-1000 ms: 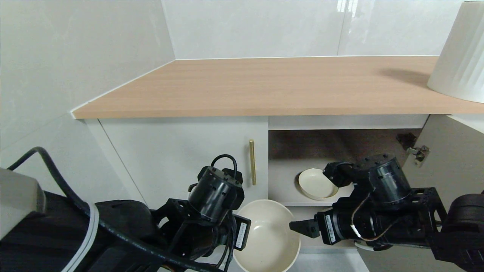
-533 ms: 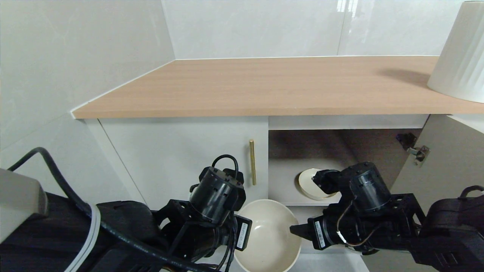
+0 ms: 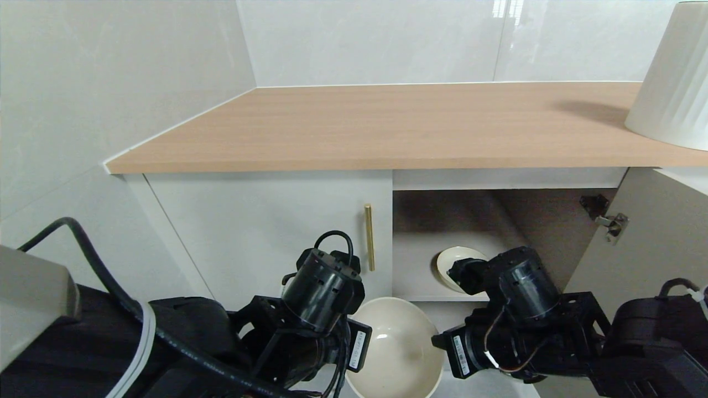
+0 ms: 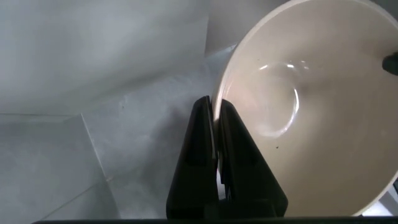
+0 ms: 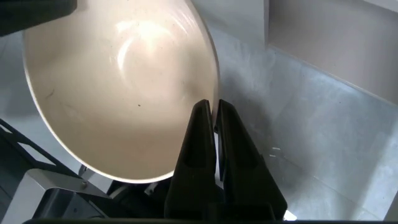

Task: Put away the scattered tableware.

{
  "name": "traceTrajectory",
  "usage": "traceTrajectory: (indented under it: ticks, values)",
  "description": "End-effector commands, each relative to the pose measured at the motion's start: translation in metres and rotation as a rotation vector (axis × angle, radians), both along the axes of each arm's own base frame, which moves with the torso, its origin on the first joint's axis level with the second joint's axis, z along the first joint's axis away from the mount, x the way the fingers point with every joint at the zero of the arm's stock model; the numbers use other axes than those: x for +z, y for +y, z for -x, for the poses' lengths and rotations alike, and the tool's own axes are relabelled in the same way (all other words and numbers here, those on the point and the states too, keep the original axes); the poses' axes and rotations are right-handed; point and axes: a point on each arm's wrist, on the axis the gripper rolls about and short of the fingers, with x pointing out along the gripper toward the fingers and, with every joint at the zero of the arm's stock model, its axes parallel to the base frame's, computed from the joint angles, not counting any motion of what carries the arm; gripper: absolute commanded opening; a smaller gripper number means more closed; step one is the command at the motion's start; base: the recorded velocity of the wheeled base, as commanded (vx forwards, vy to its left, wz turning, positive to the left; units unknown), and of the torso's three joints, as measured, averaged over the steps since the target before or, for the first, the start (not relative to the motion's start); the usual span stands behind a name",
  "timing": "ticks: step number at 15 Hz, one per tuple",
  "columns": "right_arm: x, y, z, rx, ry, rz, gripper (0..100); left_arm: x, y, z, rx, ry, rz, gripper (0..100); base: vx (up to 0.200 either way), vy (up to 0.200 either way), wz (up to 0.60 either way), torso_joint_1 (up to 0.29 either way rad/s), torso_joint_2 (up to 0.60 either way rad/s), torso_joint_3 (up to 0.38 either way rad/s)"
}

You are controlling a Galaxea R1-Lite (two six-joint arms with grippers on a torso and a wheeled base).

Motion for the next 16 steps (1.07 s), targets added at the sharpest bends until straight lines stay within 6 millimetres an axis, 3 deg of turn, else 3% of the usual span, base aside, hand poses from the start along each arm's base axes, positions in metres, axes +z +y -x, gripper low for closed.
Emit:
traceTrajectory:
  ticks: [1, 4, 5, 12, 16]
  values:
    - [-0.003, 0.002, 0.0, 0.008, 0.007, 0.005, 0, -0.001, -0.001, 0.0, -0.002, 0.001, 0.0, 0, 0.0, 0.0, 0.0, 0.0, 0.0, 0.0]
    - [-0.003, 0.002, 0.0, 0.007, 0.006, 0.006, 0, -0.003, -0.001, 0.0, -0.003, 0.005, -0.006, 0, 0.0, 0.0, 0.0, 0.0, 0.0, 0.0]
    - [-0.003, 0.002, 0.0, 0.007, 0.006, 0.006, 0, -0.003, -0.001, 0.0, 0.001, 0.003, -0.009, 100, 0.0, 0.0, 0.0, 0.0, 0.0, 0.0]
    - [-0.005, -0.001, -0.003, -0.028, 0.004, 0.022, 0, 0.003, 0.001, 0.0, 0.048, -0.045, -0.015, 100, 0.0, 0.0, 0.0, 0.0, 0.0, 0.0]
    - [-0.011, -0.022, -0.049, -0.336, -0.017, 0.031, 0, 0.01, 0.001, -0.001, 0.077, -0.085, 0.035, 100, 0.0, 0.0, 0.0, 0.0, 0.0, 0.0]
